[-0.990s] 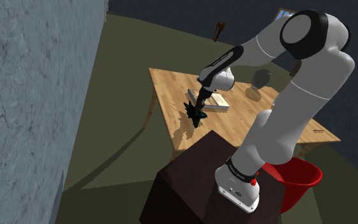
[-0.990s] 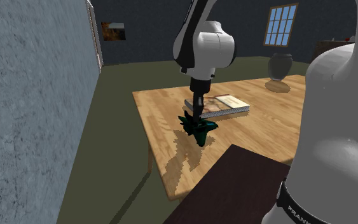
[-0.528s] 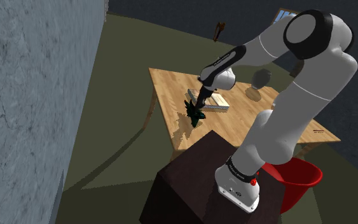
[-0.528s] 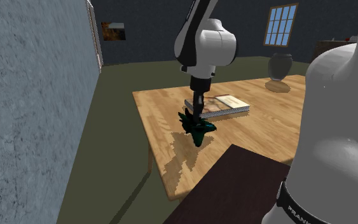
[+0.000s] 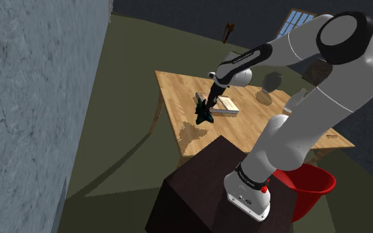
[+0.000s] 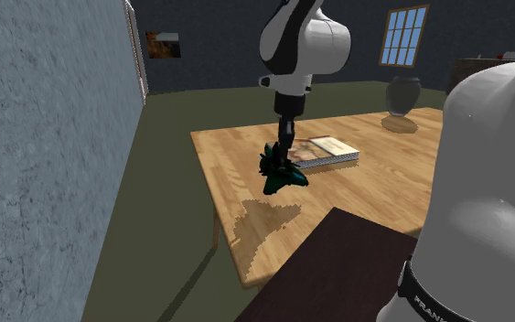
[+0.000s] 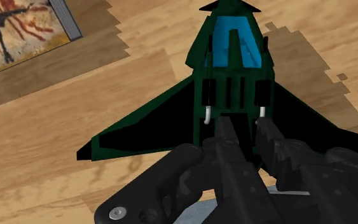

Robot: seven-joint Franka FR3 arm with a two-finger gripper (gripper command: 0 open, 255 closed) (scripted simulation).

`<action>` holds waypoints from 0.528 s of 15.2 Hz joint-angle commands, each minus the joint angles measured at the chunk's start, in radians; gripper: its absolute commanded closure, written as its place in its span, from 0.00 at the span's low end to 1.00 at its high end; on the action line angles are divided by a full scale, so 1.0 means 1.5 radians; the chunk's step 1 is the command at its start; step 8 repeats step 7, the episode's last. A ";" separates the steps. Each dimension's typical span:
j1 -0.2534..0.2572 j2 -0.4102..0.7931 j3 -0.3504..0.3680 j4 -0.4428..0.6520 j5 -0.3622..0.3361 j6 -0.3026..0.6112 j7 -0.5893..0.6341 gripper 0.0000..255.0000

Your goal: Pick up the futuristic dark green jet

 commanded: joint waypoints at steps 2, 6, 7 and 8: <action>-0.012 -0.031 0.013 0.008 -0.031 -0.032 0.026 1.00; -0.025 -0.061 0.027 0.018 -0.055 -0.067 0.045 1.00; -0.025 -0.061 0.027 0.018 -0.055 -0.067 0.045 1.00; -0.025 -0.061 0.027 0.018 -0.055 -0.067 0.045 1.00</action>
